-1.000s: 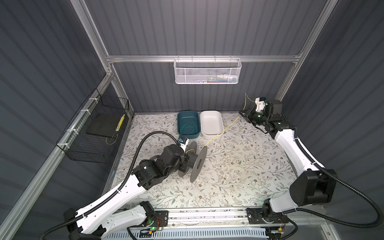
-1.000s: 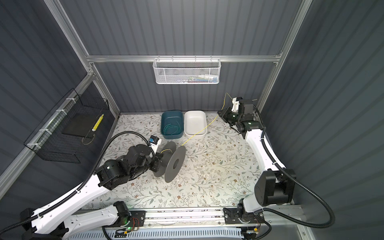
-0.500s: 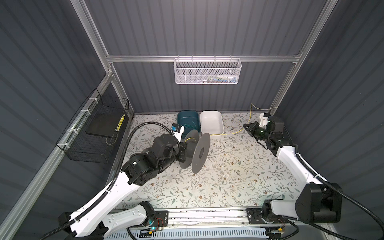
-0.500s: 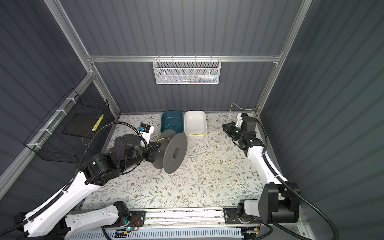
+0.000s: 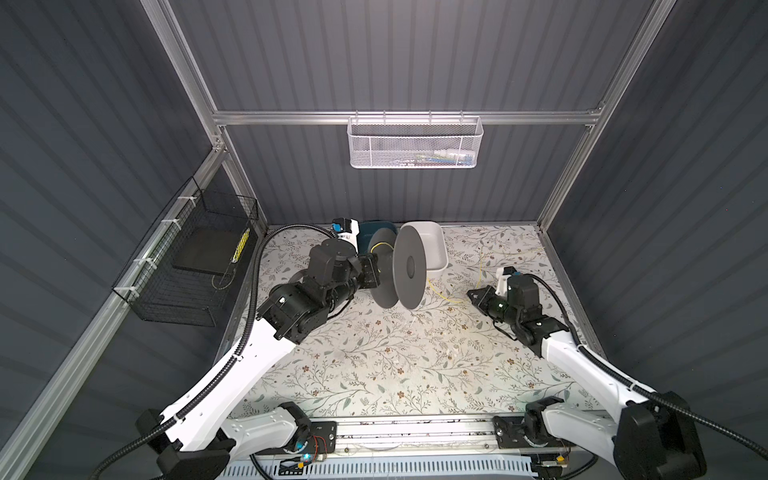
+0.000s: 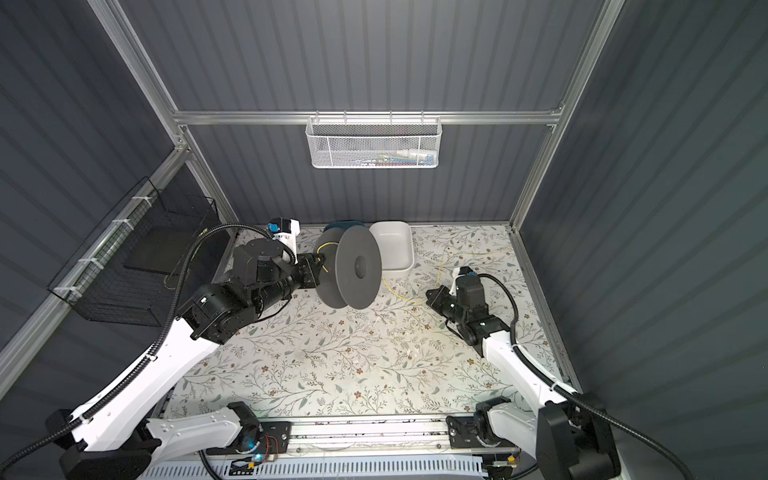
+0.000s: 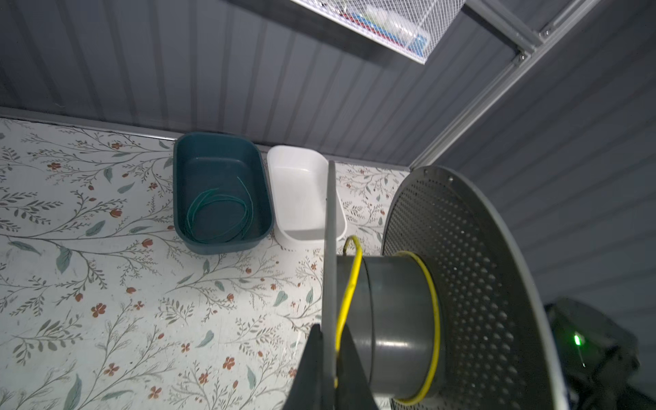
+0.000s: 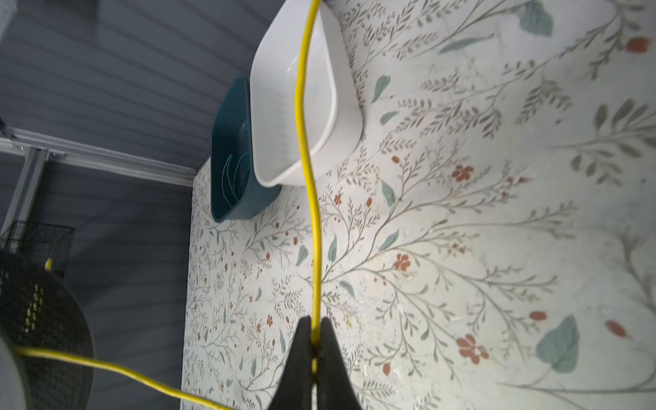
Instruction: Wrap the cables
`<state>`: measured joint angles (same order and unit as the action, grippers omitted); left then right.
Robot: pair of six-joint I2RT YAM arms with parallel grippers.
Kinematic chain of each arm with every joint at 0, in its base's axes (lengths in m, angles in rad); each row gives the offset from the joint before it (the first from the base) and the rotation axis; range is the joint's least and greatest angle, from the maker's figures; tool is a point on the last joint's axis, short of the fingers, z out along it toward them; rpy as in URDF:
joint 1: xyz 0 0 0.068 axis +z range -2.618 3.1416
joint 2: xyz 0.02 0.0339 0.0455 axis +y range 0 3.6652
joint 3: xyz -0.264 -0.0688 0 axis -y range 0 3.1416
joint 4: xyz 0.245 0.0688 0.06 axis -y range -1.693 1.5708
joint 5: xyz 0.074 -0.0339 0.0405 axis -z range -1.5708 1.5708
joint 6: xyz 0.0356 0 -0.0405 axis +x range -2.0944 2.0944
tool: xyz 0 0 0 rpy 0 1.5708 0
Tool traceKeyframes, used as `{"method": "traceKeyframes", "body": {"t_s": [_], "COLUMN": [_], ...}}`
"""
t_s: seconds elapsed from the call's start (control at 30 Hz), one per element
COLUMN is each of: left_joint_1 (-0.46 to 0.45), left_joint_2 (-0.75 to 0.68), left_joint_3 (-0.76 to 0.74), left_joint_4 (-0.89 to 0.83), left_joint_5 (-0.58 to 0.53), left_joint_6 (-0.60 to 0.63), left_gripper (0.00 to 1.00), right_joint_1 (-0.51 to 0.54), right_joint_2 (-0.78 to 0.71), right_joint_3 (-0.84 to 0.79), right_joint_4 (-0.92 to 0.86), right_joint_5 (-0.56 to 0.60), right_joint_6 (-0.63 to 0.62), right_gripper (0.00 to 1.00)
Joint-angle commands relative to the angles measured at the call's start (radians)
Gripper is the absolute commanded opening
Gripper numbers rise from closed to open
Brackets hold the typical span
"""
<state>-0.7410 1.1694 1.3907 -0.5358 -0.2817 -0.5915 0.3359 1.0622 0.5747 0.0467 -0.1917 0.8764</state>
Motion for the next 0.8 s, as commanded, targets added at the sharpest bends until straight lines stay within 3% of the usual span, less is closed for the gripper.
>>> {"method": "traceKeyframes", "body": {"t_s": [0.0, 0.2, 0.4, 0.53, 0.77], "left_joint_1": [0.011, 0.011, 0.009, 0.009, -0.031], "left_joint_2": [0.031, 0.156, 0.262, 0.301, 0.306], "left_joint_3": [0.039, 0.067, 0.081, 0.075, -0.007], "left_joint_4": [0.171, 0.154, 0.155, 0.140, 0.118], "left_joint_5": [-0.132, -0.249, -0.270, -0.237, -0.191], "left_joint_6": [-0.078, -0.083, -0.094, -0.093, -0.046], "left_gripper": [0.00, 0.00, 0.00, 0.00, 0.00], "right_joint_1": [0.088, 0.283, 0.484, 0.545, 0.554], "right_joint_2": [-0.102, -0.217, -0.170, -0.109, 0.026], "right_joint_3": [-0.010, 0.100, 0.243, 0.350, 0.543], "right_joint_4": [-0.046, -0.187, -0.206, -0.187, -0.179], "right_joint_5": [0.160, 0.283, 0.362, 0.359, 0.296], "right_joint_6": [0.006, -0.029, -0.065, -0.106, -0.212], "right_gripper": [0.00, 0.00, 0.00, 0.00, 0.00]}}
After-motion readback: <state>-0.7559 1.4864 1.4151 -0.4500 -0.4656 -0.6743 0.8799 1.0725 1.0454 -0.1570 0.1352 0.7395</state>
